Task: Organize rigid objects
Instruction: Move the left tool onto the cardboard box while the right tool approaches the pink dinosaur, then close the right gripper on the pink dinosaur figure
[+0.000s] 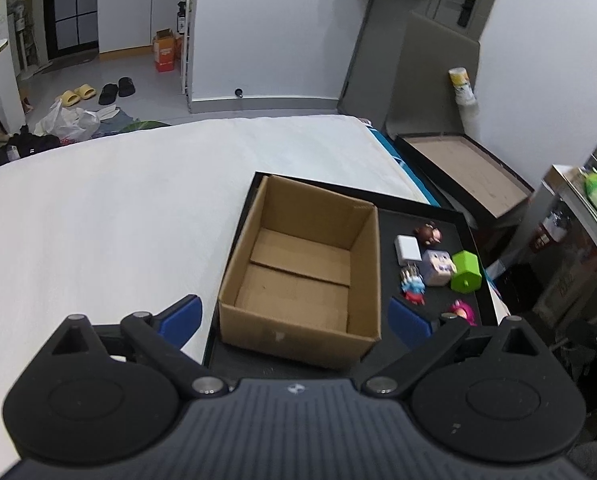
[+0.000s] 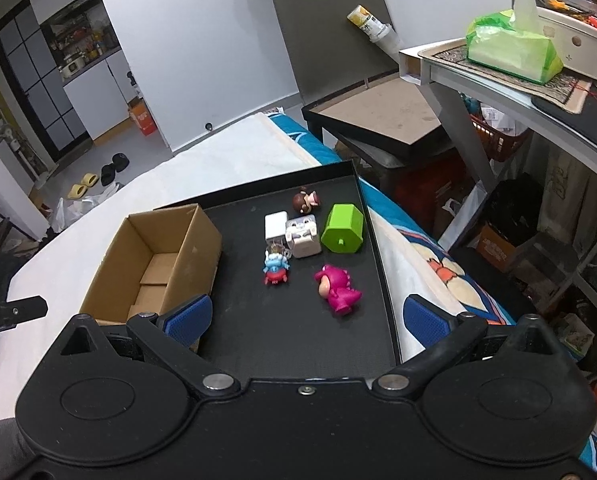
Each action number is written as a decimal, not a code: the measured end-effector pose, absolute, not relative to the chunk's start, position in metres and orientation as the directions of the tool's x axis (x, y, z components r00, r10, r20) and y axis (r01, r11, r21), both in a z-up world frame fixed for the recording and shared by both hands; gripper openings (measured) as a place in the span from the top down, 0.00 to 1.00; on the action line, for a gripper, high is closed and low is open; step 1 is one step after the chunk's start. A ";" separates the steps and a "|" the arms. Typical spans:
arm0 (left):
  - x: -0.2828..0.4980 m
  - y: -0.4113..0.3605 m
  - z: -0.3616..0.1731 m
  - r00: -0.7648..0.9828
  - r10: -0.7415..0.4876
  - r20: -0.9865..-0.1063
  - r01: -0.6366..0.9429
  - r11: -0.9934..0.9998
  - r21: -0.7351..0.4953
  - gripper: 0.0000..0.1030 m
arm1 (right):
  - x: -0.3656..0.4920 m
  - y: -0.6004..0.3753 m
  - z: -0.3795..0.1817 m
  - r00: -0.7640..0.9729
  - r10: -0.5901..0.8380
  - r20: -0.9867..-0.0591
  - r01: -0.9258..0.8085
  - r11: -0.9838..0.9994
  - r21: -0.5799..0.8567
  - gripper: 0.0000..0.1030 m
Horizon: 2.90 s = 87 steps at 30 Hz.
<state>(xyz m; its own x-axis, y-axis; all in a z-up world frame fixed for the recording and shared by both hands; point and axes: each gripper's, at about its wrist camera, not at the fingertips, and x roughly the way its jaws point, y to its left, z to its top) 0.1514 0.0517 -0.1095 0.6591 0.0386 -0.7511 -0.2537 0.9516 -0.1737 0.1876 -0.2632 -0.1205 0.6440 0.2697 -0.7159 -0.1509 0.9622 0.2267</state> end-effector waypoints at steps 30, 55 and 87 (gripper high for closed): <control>0.208 0.129 -0.198 0.640 -0.005 -0.768 -0.450 0.808 -0.381 0.59 | 0.257 -0.238 -0.150 0.565 0.212 -0.797 -0.192 0.974 0.122 0.22; 0.221 0.129 -0.226 0.625 -0.074 -0.777 -0.423 0.804 -0.418 0.82 | 0.330 -0.209 -0.231 0.379 0.087 -0.921 -0.259 0.966 -0.015 0.32; 0.216 0.132 -0.226 0.637 -0.103 -0.764 -0.397 0.806 -0.439 0.81 | 0.327 -0.164 -0.197 0.354 0.028 -0.935 -0.419 0.898 -0.131 0.66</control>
